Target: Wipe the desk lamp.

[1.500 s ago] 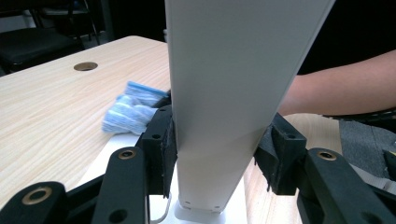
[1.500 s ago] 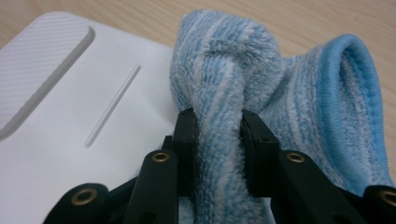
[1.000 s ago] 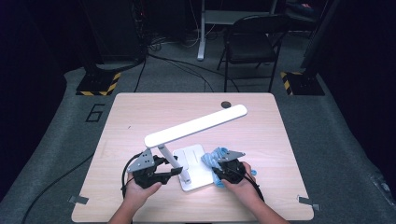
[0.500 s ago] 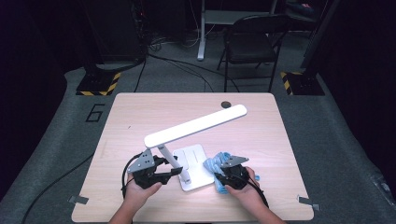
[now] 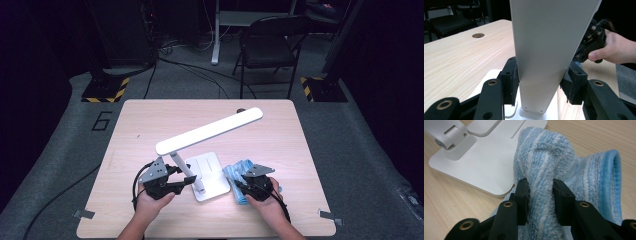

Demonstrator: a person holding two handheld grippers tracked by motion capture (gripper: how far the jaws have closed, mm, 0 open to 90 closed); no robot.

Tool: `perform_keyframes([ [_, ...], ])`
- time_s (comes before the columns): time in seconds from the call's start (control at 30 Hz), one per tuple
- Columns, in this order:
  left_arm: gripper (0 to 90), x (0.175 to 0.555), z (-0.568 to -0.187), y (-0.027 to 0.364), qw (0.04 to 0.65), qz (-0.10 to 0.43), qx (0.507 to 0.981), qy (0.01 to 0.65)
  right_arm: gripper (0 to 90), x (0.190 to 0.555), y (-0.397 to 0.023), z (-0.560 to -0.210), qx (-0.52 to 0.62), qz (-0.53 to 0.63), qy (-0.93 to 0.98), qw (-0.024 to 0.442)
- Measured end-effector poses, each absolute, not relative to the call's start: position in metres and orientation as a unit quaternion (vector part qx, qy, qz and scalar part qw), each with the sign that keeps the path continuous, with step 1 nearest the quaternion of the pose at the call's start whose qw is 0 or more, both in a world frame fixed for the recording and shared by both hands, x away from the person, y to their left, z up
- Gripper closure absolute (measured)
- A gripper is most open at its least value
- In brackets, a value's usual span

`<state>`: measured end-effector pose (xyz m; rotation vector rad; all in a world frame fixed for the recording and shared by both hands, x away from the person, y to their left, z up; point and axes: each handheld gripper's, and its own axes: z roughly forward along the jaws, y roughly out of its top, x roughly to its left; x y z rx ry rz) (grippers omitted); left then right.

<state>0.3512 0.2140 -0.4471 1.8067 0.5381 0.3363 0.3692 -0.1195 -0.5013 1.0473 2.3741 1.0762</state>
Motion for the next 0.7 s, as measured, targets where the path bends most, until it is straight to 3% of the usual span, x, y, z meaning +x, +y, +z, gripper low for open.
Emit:
perform_keyframes([
  [0.7,52.6,0.364,-0.447,0.209,0.572,0.143,0.768,0.251,69.7,0.355,-0.093,-0.511,0.359,0.36,0.846,0.162],
])
